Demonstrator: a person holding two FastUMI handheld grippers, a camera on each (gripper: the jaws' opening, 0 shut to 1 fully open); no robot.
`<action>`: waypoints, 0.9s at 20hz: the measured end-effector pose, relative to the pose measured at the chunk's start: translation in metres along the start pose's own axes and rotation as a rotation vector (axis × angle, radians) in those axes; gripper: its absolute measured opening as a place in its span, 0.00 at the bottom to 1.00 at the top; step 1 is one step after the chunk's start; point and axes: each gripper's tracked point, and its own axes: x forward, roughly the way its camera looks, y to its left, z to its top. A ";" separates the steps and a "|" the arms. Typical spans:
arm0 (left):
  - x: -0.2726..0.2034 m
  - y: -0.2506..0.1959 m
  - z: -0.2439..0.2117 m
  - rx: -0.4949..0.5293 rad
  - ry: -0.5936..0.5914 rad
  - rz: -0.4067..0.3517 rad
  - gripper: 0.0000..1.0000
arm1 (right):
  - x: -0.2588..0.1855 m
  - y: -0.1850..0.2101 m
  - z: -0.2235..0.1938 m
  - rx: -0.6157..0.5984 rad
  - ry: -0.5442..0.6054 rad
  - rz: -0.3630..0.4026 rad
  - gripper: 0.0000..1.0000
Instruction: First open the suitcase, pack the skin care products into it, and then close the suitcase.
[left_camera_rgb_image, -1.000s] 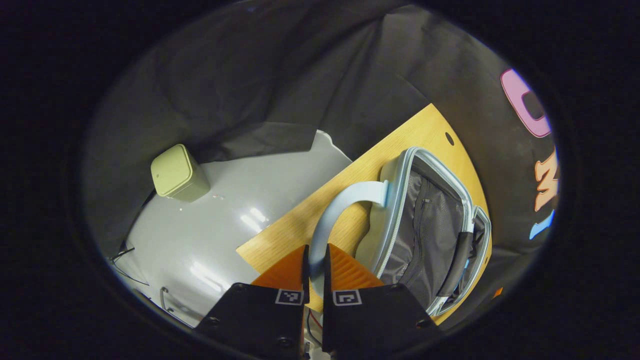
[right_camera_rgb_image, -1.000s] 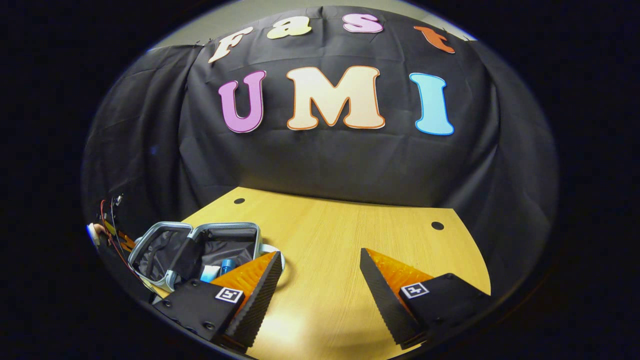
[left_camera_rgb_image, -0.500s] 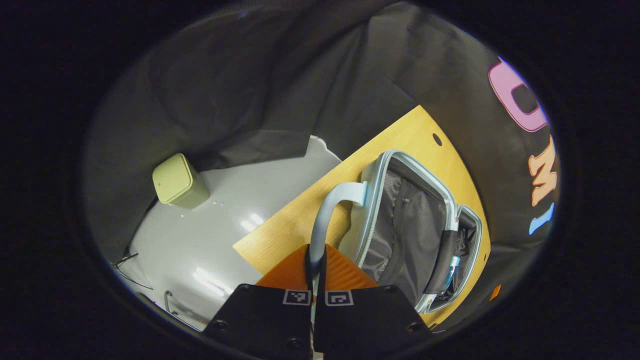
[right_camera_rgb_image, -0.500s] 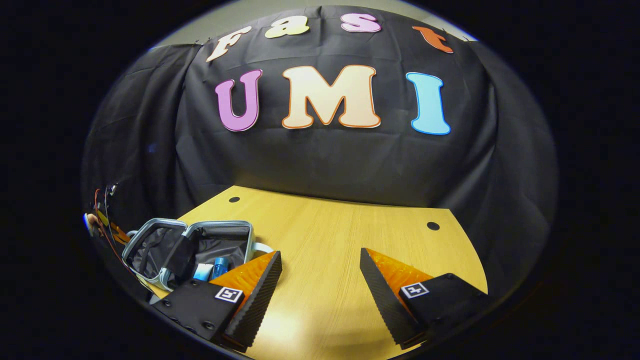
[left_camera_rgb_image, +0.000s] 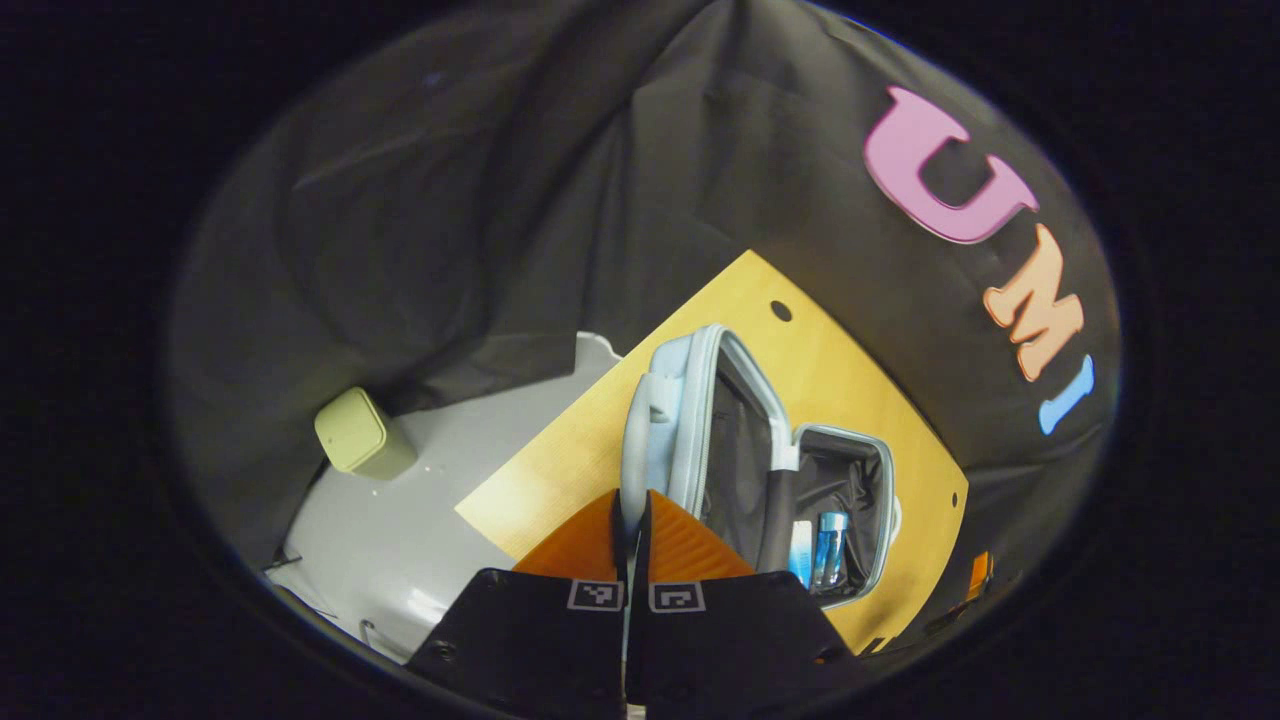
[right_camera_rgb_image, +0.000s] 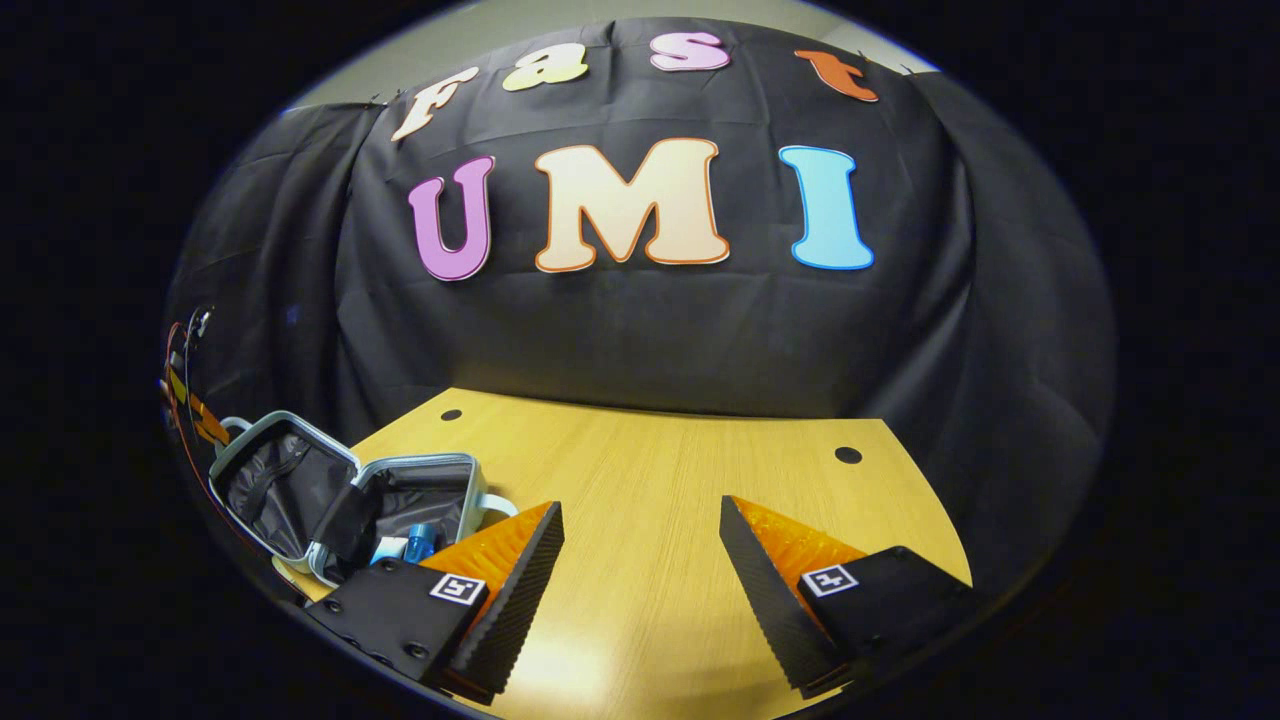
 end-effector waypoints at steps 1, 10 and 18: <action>-0.009 -0.017 0.005 0.031 -0.014 -0.009 0.00 | 0.000 -0.005 0.001 0.007 -0.006 -0.003 0.99; -0.041 -0.170 0.021 0.246 -0.081 -0.169 0.00 | -0.022 -0.050 -0.002 0.102 -0.037 -0.027 0.98; -0.026 -0.292 -0.012 0.361 -0.023 -0.345 0.00 | -0.052 -0.079 -0.013 0.137 -0.036 -0.074 0.98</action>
